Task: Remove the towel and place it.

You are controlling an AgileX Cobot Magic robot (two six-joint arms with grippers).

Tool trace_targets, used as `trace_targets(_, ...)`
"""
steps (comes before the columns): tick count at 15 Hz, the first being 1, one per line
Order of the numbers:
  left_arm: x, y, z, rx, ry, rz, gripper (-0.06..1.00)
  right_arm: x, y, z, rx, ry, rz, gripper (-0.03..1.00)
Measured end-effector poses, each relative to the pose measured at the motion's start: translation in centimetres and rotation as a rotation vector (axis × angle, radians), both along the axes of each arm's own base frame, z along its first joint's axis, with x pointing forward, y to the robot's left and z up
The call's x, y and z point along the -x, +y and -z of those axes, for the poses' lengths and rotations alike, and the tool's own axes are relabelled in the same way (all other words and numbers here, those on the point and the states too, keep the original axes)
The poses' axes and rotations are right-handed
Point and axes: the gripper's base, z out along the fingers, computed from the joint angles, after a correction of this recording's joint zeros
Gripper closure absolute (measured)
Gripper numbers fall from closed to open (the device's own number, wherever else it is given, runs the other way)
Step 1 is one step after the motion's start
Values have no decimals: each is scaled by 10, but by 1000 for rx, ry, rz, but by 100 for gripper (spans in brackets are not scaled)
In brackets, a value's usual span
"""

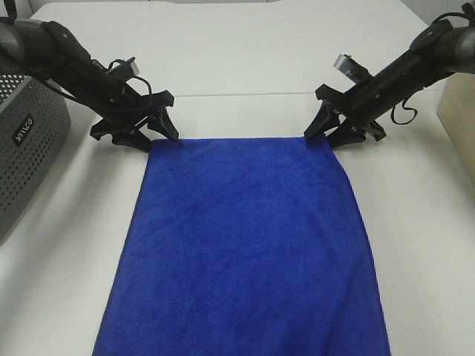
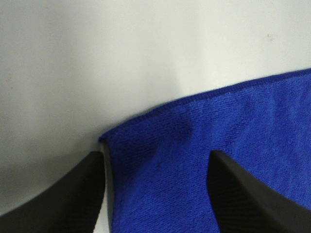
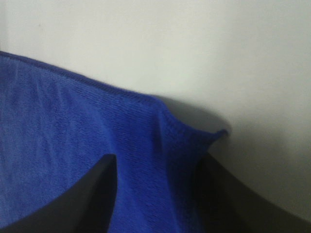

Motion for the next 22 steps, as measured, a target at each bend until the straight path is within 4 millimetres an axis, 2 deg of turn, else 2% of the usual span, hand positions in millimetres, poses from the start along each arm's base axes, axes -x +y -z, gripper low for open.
trace_targets(2,1,-8,4,-1,-3,7,52,1,15,3,-1,2,-27,54)
trace_targets(3,2,-14,7,-1,0,15,64,2,20,5,5,-1,-34,63)
trace_targets(5,3,-18,10,-1,-1,18,91,2,22,8,22,-4,-42,89)
trace_targets(6,3,-20,11,-2,-1,19,94,2,21,8,27,-5,-44,95)
trace_targets(10,3,-20,11,-2,-4,18,94,1,21,7,41,-13,-50,95)
trace_targets(13,-8,-18,1,-62,-70,61,94,-9,16,-4,111,-93,-70,95)
trace_targets(17,-28,-17,-36,-121,-208,93,94,-30,10,-29,202,-236,-92,95)
trace_targets(19,-34,-15,-46,-148,-273,76,94,-41,9,-44,217,-335,-60,95)
trace_targets(22,-42,-14,-50,-156,-355,33,94,-50,7,-50,237,-425,-34,95)
